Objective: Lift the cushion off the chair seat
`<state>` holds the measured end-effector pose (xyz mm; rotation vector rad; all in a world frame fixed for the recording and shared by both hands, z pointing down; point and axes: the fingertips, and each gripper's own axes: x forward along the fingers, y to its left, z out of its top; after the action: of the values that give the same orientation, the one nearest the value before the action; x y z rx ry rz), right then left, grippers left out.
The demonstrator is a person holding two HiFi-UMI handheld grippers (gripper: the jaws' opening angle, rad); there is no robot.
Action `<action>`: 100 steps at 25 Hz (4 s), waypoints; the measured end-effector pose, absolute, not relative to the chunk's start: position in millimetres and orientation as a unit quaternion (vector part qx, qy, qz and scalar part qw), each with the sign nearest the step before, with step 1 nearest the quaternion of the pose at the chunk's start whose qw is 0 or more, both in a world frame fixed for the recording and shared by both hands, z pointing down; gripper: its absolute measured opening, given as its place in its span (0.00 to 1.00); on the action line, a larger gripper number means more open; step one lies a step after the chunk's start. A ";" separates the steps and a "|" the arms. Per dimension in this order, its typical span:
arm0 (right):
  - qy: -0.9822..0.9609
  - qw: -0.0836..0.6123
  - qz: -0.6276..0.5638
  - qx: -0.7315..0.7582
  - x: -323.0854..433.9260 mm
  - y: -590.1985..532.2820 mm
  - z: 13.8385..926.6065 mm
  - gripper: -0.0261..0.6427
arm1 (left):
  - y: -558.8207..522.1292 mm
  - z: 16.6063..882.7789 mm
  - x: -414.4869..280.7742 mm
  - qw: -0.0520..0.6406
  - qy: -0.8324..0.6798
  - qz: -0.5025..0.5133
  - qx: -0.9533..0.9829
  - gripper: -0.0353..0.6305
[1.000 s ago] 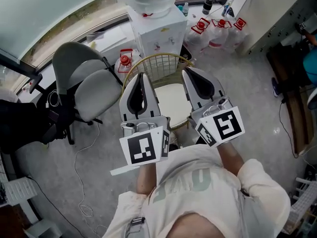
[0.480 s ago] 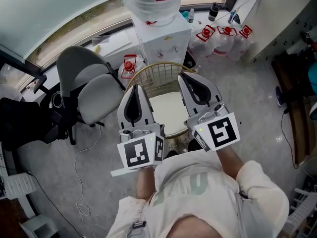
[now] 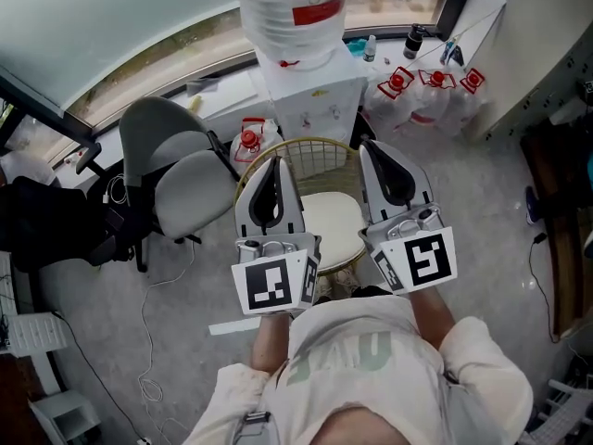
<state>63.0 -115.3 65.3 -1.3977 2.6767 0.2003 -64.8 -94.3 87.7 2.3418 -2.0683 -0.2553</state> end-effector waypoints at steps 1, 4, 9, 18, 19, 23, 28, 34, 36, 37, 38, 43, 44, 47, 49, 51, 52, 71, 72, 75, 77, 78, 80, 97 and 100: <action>0.883 0.061 0.062 -0.462 66.5 -117.1 65.3 0.06 | -96.0 87.8 -61.3 0.003 -0.660 -0.079 0.747 0.07; 0.883 0.068 0.053 -0.460 74.5 -123.2 67.3 0.06 | -100.9 88.5 -53.4 0.002 -0.662 -0.072 0.746 0.07; 0.887 0.074 0.052 -0.454 78.5 -131.4 67.1 0.06 | -103.0 84.7 -48.3 0.001 -0.667 -0.070 0.741 0.07; 0.896 0.059 0.042 -0.438 78.2 -143.5 81.5 0.06 | -108.9 91.7 -52.0 0.012 -0.678 -0.080 0.731 0.07; 0.897 0.057 0.039 -0.437 77.6 -145.2 83.9 0.06 | -110.0 95.0 -53.7 0.019 -0.679 -0.082 0.729 0.07; 0.900 0.049 0.031 -0.431 71.9 -155.4 98.8 0.06 | -118.8 119.5 -63.1 0.055 -0.680 -0.086 0.726 0.07; 0.908 0.020 0.017 -0.417 64.6 -167.2 141.9 0.06 | -127.2 169.7 -74.7 0.118 -0.674 -0.107 0.722 0.08; 0.918 -0.009 -0.005 -0.397 53.6 -180.3 200.4 0.06 | -125.8 241.9 -105.5 0.184 -0.694 -0.132 0.683 0.16; 0.920 -0.019 -0.010 -0.390 47.9 -180.4 220.3 0.06 | -119.1 269.0 -117.2 0.201 -0.706 -0.137 0.665 0.17; 0.922 -0.025 -0.013 -0.387 44.4 -179.8 229.7 0.06 | -114.8 282.1 -123.3 0.207 -0.714 -0.136 0.655 0.18; 0.923 -0.031 -0.017 -0.383 41.0 -178.6 238.6 0.06 | -109.9 295.2 -128.6 0.214 -0.721 -0.135 0.645 0.18; 0.931 -0.064 -0.032 -0.359 26.2 -168.0 279.1 0.06 | -82.3 374.8 -140.1 0.301 -0.717 -0.178 0.603 0.27; 0.932 -0.069 -0.036 -0.354 23.2 -165.6 288.1 0.06 | -76.2 393.5 -141.0 0.321 -0.713 -0.191 0.593 0.29; 0.937 -0.079 -0.049 -0.338 13.6 -158.3 319.0 0.06 | -56.1 453.3 -141.0 0.374 -0.701 -0.221 0.566 0.31; 0.939 -0.085 -0.065 -0.327 6.6 -152.9 344.2 0.06 | -41.6 495.4 -138.2 0.412 -0.683 -0.253 0.547 0.31; 0.941 -0.093 -0.082 -0.315 -0.2 -146.7 368.4 0.06 | -24.7 535.1 -133.6 0.451 -0.663 -0.291 0.523 0.31; 0.942 -0.099 -0.088 -0.308 -3.4 -143.6 378.2 0.06 | -15.4 552.8 -130.8 0.467 -0.655 -0.305 0.509 0.31; 0.952 -0.185 -0.123 -0.211 -20.4 -80.8 484.2 0.06 | 104.7 739.6 -31.7 0.615 -0.584 -0.392 0.357 0.37; 0.951 -0.187 -0.125 -0.210 -20.2 -80.4 487.1 0.06 | 104.8 744.2 -29.1 0.616 -0.583 -0.385 0.364 0.37; 0.950 -0.190 -0.130 -0.209 -19.8 -79.9 492.2 0.06 | 103.4 752.4 -18.3 0.630 -0.566 -0.399 0.351 0.37; 0.950 -0.190 -0.133 -0.209 -20.1 -79.6 493.3 0.06 | 100.6 755.0 -15.3 0.635 -0.556 -0.415 0.341 0.37; 0.950 -0.190 -0.135 -0.210 -20.1 -79.6 493.6 0.06 | 98.7 756.6 -15.8 0.633 -0.556 -0.415 0.345 0.37; 0.949 -0.191 -0.138 -0.209 -19.0 -80.5 494.8 0.06 | 93.1 759.9 -16.9 0.627 -0.557 -0.407 0.362 0.37; 0.946 -0.184 -0.164 -0.211 -7.4 -83.4 503.4 0.06 | 44.0 760.1 -15.5 0.629 -0.518 -0.450 0.365 0.37; 0.945 -0.181 -0.168 -0.213 -4.8 -85.8 504.3 0.06 | 38.6 763.9 -18.7 0.619 -0.528 -0.443 0.378 0.37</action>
<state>-4.8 -85.8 504.3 -0.7596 3.3703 -0.6001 -18.7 38.6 763.9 0.8694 -1.2147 -1.0184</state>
